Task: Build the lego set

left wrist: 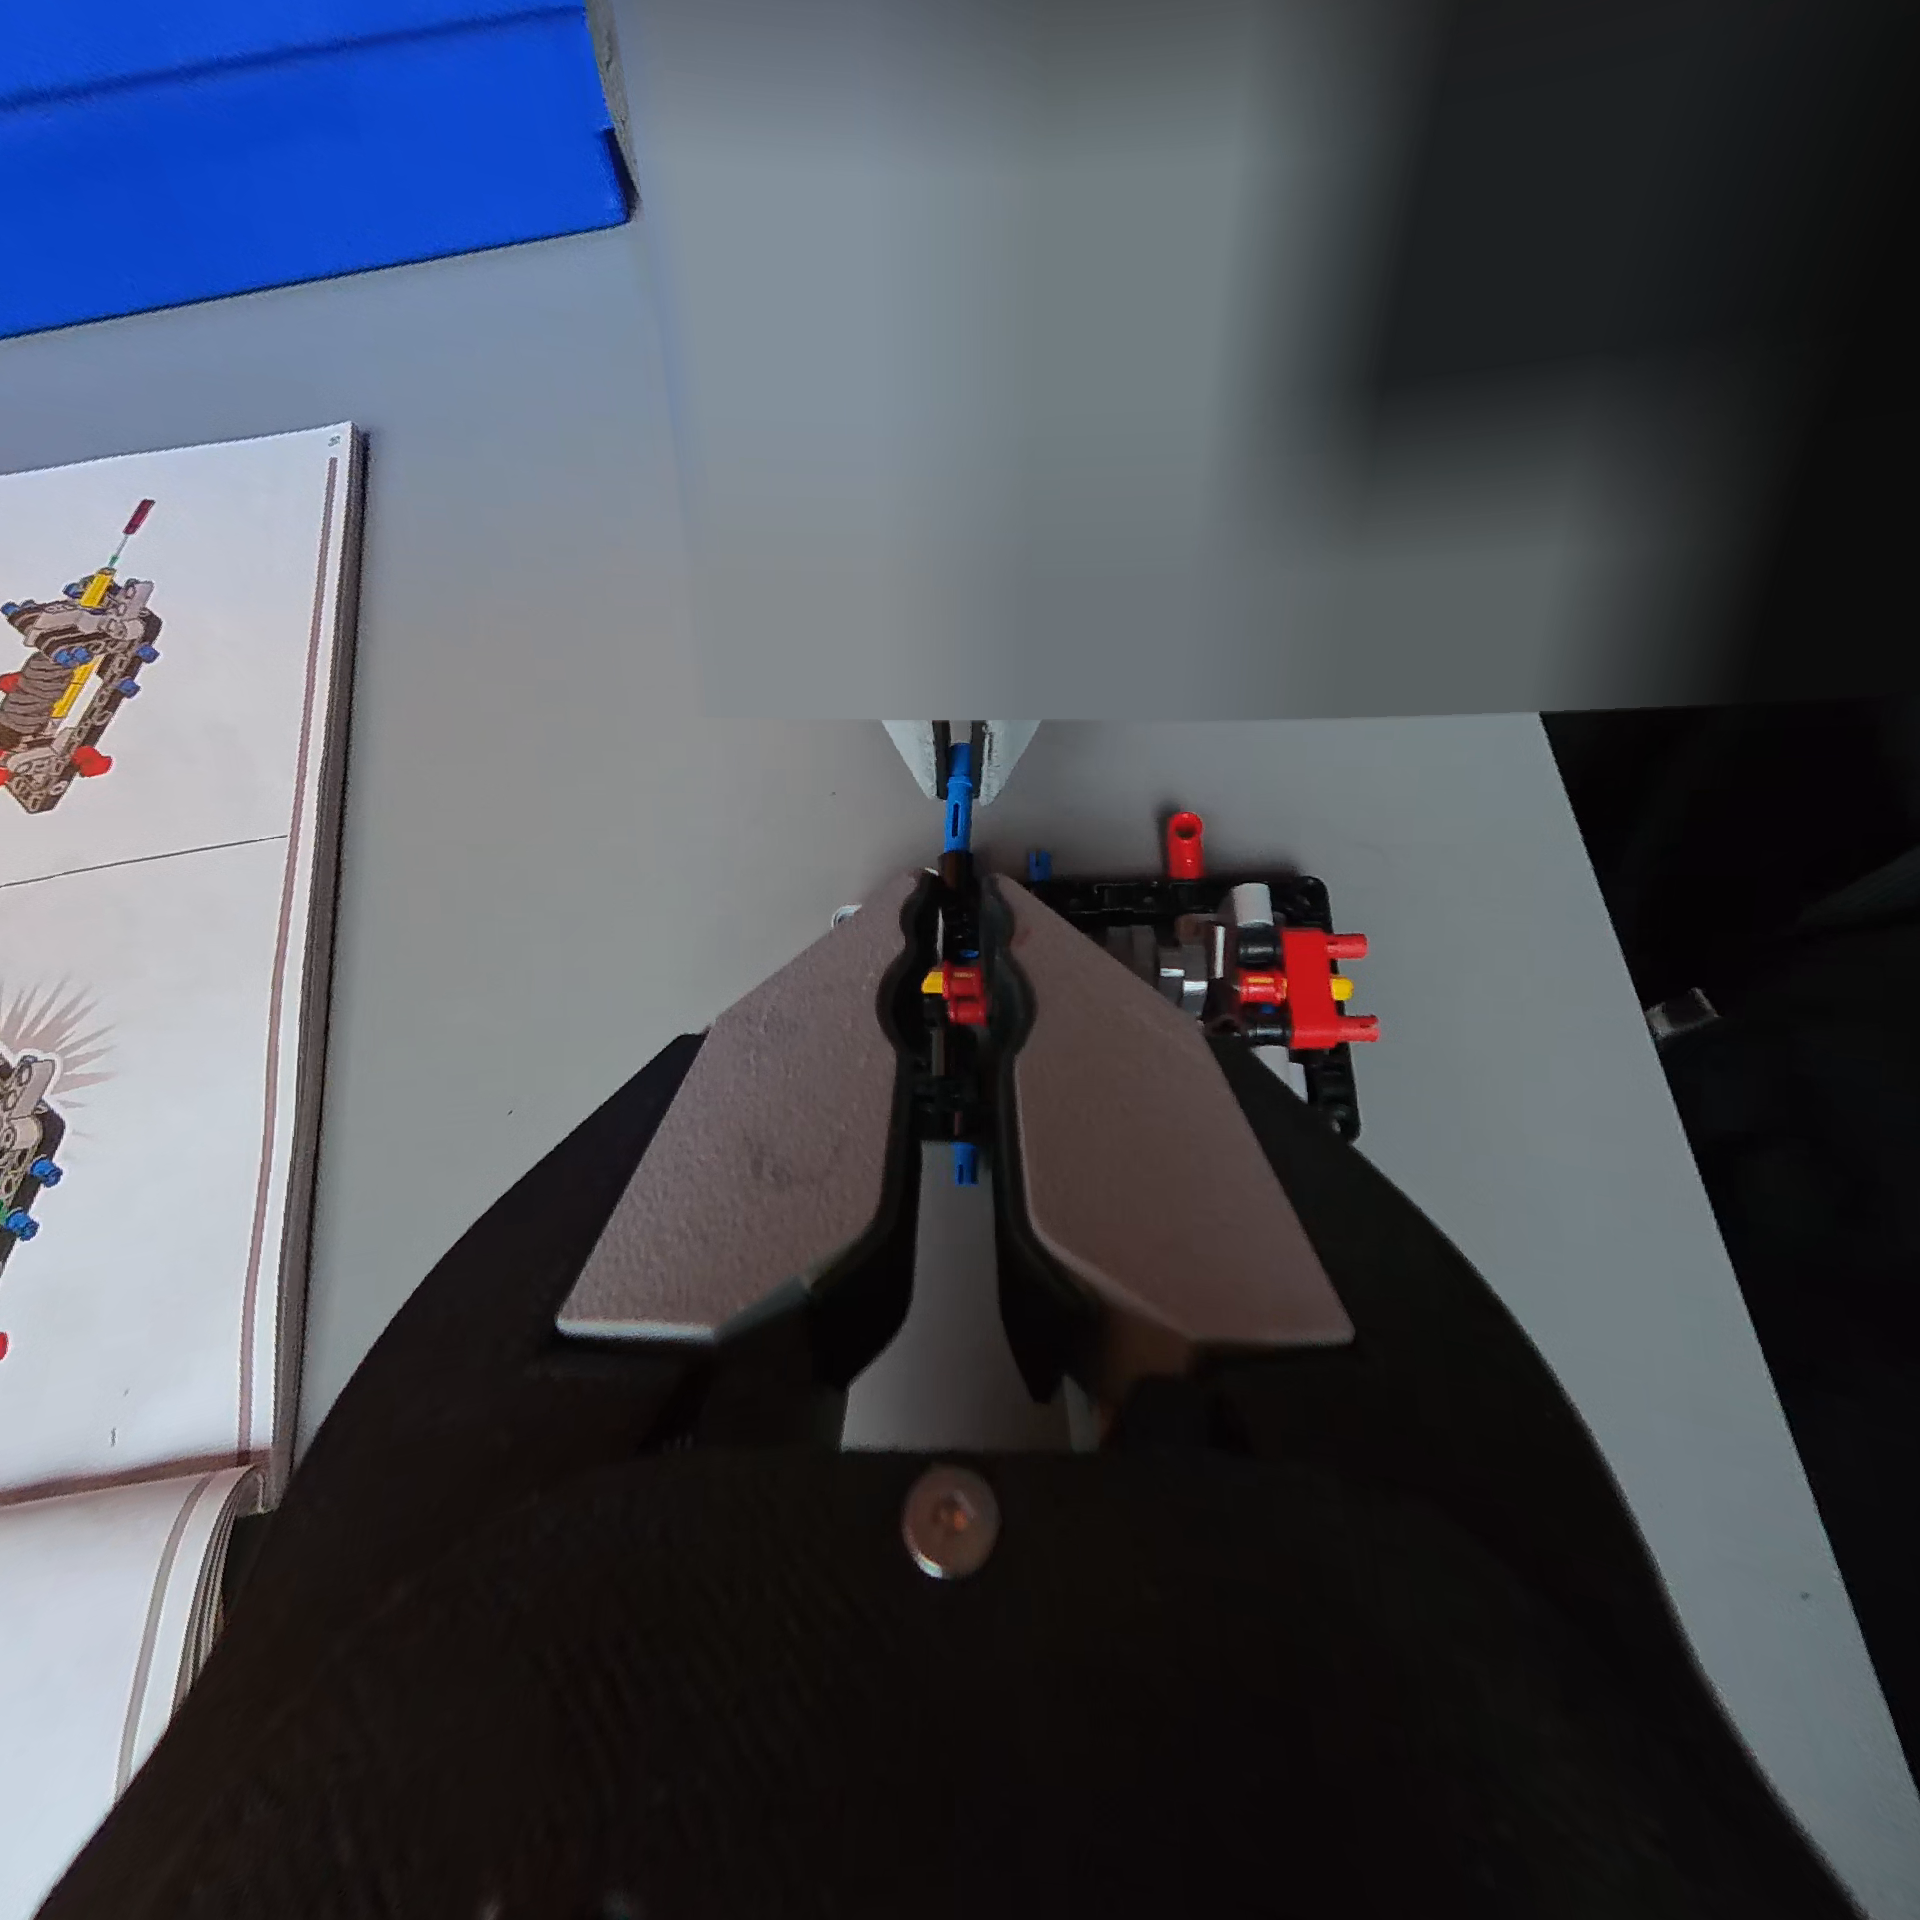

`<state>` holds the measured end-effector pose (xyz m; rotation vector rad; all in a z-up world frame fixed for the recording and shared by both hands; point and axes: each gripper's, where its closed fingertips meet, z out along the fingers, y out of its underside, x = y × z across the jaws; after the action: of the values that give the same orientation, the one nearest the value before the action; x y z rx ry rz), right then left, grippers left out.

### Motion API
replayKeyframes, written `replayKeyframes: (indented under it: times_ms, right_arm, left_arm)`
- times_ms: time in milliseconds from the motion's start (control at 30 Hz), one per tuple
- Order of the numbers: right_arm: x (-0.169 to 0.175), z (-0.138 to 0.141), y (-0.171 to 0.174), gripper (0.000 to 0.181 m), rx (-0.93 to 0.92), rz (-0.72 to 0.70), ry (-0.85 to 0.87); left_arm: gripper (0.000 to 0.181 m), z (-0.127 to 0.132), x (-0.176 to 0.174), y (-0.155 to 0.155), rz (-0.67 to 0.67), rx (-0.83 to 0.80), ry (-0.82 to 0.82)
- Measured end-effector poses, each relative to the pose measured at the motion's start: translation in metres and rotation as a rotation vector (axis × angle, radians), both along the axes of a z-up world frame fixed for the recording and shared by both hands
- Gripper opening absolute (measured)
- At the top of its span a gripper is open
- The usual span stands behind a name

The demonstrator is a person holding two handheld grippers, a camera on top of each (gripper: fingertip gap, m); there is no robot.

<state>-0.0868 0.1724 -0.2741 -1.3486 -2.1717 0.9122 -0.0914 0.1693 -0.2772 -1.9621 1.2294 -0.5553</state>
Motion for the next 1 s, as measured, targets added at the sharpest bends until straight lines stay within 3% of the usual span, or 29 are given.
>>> replayKeyframes:
  times_ms: [533,633,733,1000]
  right_arm:
    - [0.005,-0.012,0.001,0.001,0.022,0.01,-0.091]
    - [0.008,-0.013,0.007,0.001,-0.002,-0.012,-0.061]
    - [0.009,-0.007,0.006,0.001,-0.075,-0.012,-0.01]
    - [0.007,0.004,-0.002,0.001,-0.05,0.017,0.05]
  left_arm:
    - [0.006,0.0,0.003,0.0,-0.003,-0.003,0.003]
    - [0.006,0.0,0.0,-0.002,-0.002,-0.023,0.012]
    - [0.019,0.007,0.001,0.001,0.018,0.008,0.009]
    - [0.007,0.014,0.012,0.001,-0.006,0.018,0.018]
